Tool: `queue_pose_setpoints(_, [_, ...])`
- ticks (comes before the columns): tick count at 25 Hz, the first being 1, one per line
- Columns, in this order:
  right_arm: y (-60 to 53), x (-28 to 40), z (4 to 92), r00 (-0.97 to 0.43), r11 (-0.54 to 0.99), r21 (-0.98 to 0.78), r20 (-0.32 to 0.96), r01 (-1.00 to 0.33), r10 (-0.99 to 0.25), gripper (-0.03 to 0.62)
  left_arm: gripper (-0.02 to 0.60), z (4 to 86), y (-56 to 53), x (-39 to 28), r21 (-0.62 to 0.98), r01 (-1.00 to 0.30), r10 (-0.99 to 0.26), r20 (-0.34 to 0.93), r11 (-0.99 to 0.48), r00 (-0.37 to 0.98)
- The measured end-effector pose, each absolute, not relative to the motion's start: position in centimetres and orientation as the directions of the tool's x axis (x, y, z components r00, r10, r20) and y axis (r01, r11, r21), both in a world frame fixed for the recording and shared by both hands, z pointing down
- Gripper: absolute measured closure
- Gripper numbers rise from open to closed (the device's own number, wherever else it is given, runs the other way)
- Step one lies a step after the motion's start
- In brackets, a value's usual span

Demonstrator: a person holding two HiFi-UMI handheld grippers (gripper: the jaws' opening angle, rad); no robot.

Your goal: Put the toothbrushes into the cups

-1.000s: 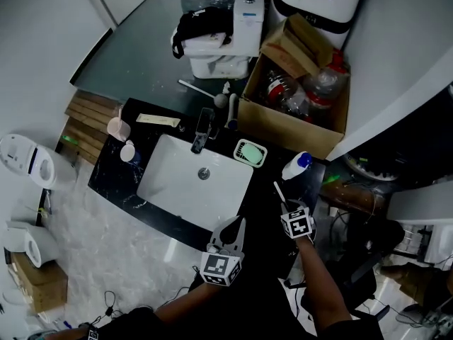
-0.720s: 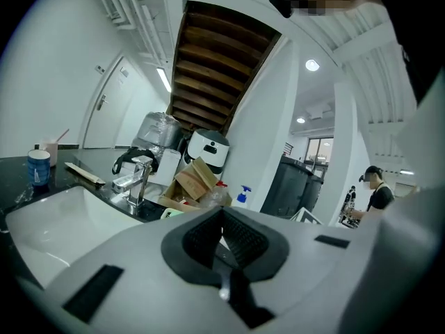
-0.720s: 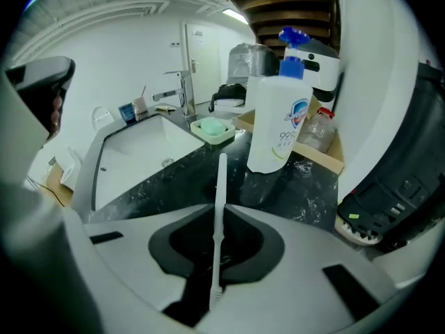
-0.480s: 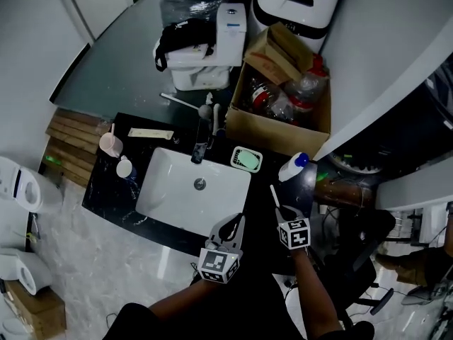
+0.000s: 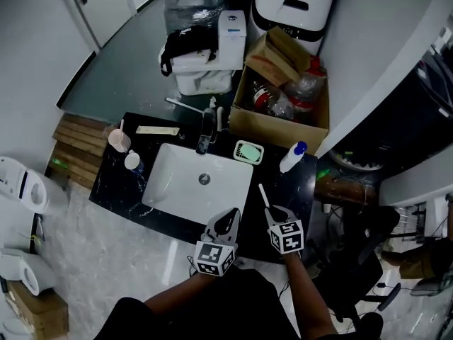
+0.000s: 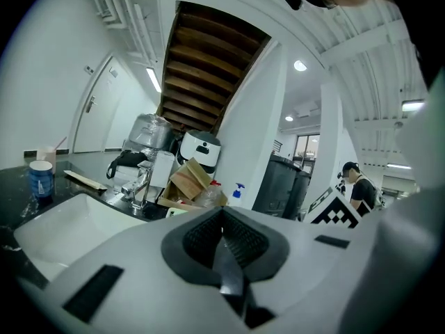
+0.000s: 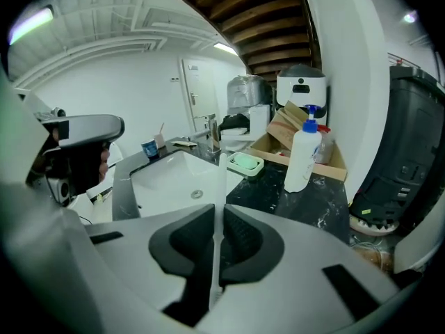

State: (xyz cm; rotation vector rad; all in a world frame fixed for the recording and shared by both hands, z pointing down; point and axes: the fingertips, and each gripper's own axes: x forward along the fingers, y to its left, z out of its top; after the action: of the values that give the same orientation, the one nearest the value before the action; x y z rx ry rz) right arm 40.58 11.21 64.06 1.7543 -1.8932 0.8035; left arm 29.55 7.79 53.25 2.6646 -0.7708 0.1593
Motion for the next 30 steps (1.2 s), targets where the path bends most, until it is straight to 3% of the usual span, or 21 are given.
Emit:
queue_pose_setpoints(18, [17.5, 35.7, 64.0, -0.209, 0.157, -0.139, 0.616, -0.978, -0.759, 0.54, 0.568, 51.5, 15.1, 25.7, 0.293, -0.653, -0.618, 0.214, -0.698, 0.757])
queue_pose_setpoints(30, [13.4, 25.5, 62.9, -0.265, 0.27, -0.091, 0.632, -0.959, -0.728, 0.54, 0.568, 51.3, 10.8, 14.0, 0.332, -0.707, -0.69, 0.189, -0.624, 0.699])
